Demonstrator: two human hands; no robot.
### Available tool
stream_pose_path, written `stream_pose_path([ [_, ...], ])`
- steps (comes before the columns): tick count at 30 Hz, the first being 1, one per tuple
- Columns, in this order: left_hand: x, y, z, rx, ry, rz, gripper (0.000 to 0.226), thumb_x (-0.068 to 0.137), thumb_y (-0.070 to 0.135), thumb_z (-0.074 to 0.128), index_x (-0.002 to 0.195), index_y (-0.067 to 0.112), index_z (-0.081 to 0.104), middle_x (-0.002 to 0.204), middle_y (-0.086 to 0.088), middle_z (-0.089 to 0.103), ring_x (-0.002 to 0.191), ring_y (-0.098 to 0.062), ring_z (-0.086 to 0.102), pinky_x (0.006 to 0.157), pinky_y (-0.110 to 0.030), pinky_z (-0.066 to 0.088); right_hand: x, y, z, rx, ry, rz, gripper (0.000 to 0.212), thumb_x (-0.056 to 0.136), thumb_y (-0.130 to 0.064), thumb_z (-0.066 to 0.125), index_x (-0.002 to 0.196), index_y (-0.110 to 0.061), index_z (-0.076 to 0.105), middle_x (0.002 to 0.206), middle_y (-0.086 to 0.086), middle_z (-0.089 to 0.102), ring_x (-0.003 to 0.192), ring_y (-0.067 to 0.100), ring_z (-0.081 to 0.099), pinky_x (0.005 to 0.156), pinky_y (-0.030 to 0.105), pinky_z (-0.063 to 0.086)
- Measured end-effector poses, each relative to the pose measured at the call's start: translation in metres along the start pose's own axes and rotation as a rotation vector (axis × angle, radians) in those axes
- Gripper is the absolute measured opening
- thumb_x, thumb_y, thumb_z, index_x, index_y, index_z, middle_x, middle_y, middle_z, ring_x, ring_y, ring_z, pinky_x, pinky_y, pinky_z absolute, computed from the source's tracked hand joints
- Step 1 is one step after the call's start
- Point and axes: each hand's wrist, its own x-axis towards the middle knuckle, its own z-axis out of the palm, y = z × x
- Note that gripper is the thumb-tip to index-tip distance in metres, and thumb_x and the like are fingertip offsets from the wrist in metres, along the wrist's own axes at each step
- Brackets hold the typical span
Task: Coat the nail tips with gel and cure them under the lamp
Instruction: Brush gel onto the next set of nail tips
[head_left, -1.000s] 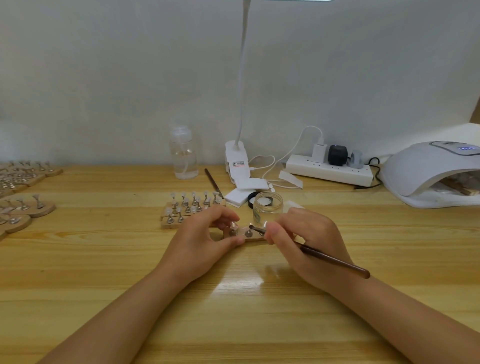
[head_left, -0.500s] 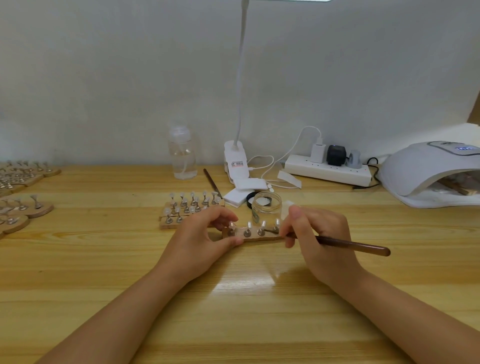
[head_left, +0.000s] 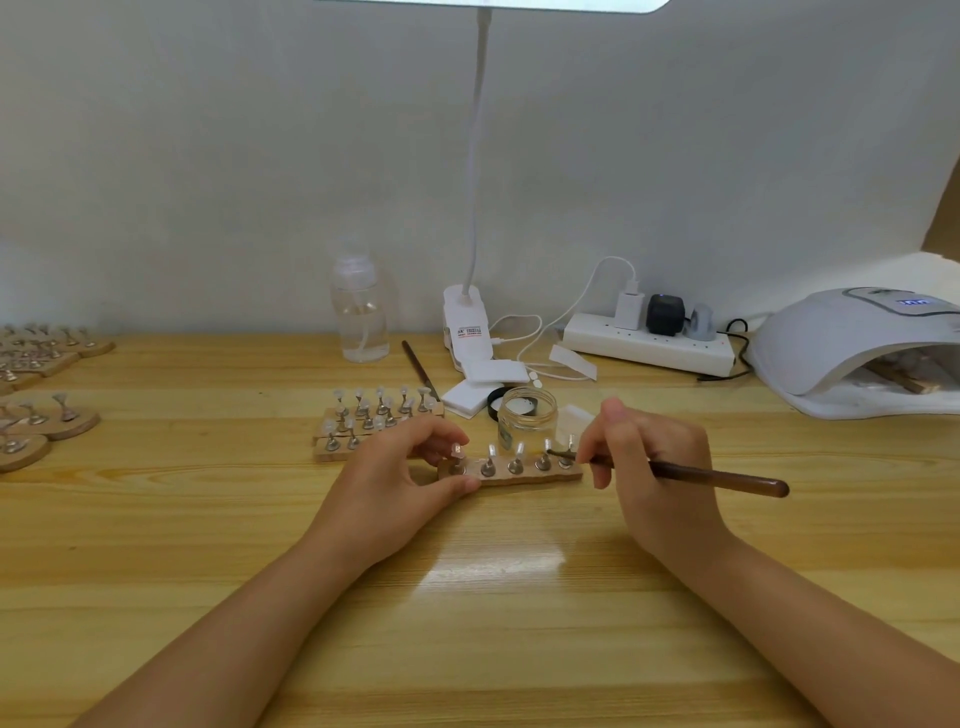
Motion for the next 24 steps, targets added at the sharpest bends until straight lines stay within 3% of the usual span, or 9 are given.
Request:
stream_pose_path([
  [4, 0.001, 0.000, 0.000, 0.002, 0.000, -0.007, 0.033, 0.067, 0.018, 0.078, 0.087, 0.037, 0.059, 0.088, 0.012, 0.064, 0.083, 0.005, 0.055, 0.064, -0.004, 0.039, 0.001, -0.001, -0.001, 0.088, 0.031, 0.002, 0.040, 0.087, -0.033, 0.033, 0.053, -0.027, 0.053, 0.041, -0.011, 0.045, 0.041, 0.005, 0.048, 0.042, 0.020, 0.039],
  [9, -0.001, 0.002, 0.000, 0.009, 0.001, -0.016, 0.034, 0.068, 0.020, 0.077, 0.088, 0.038, 0.058, 0.085, 0.012, 0.063, 0.082, 0.007, 0.055, 0.063, -0.003, 0.039, 0.010, 0.005, -0.010, -0.117, 0.068, -0.006, 0.023, 0.088, -0.033, 0.033, 0.075, -0.031, 0.052, 0.064, -0.012, 0.053, 0.062, 0.011, 0.054, 0.054, 0.015, 0.041],
  [15, -0.001, 0.003, -0.001, -0.027, 0.019, -0.030, 0.032, 0.067, 0.021, 0.078, 0.089, 0.037, 0.060, 0.081, 0.012, 0.064, 0.078, 0.006, 0.057, 0.058, -0.003, 0.038, 0.014, 0.012, -0.020, -0.471, -0.062, -0.042, 0.011, 0.086, -0.014, 0.059, 0.096, -0.011, 0.059, 0.071, -0.009, 0.058, 0.061, 0.011, 0.056, 0.057, 0.019, 0.042],
  [18, -0.002, 0.005, -0.001, -0.064, 0.038, -0.038, 0.032, 0.065, 0.020, 0.078, 0.088, 0.034, 0.061, 0.078, 0.012, 0.065, 0.074, 0.007, 0.057, 0.057, -0.002, 0.038, 0.015, 0.018, -0.024, -0.602, -0.171, 0.034, 0.019, 0.083, -0.016, 0.065, 0.101, -0.012, 0.060, 0.079, -0.005, 0.063, 0.069, 0.013, 0.058, 0.066, 0.025, 0.040],
  [21, -0.001, 0.006, -0.001, -0.088, 0.052, -0.043, 0.033, 0.063, 0.021, 0.079, 0.088, 0.032, 0.062, 0.077, 0.012, 0.065, 0.072, 0.008, 0.057, 0.056, -0.002, 0.038, 0.015, 0.024, -0.030, -0.728, -0.330, 0.067, 0.016, 0.084, -0.020, 0.064, 0.100, -0.019, 0.064, 0.091, -0.003, 0.066, 0.084, 0.014, 0.058, 0.070, 0.022, 0.030],
  [24, -0.001, 0.006, -0.002, -0.108, 0.056, -0.041, 0.033, 0.064, 0.019, 0.079, 0.089, 0.031, 0.062, 0.077, 0.011, 0.066, 0.069, 0.010, 0.056, 0.054, -0.003, 0.037, 0.016, 0.027, -0.031, -0.728, -0.419, 0.096, 0.028, 0.084, -0.013, 0.062, 0.110, -0.025, 0.061, 0.106, -0.006, 0.063, 0.097, 0.013, 0.055, 0.075, 0.020, 0.031],
])
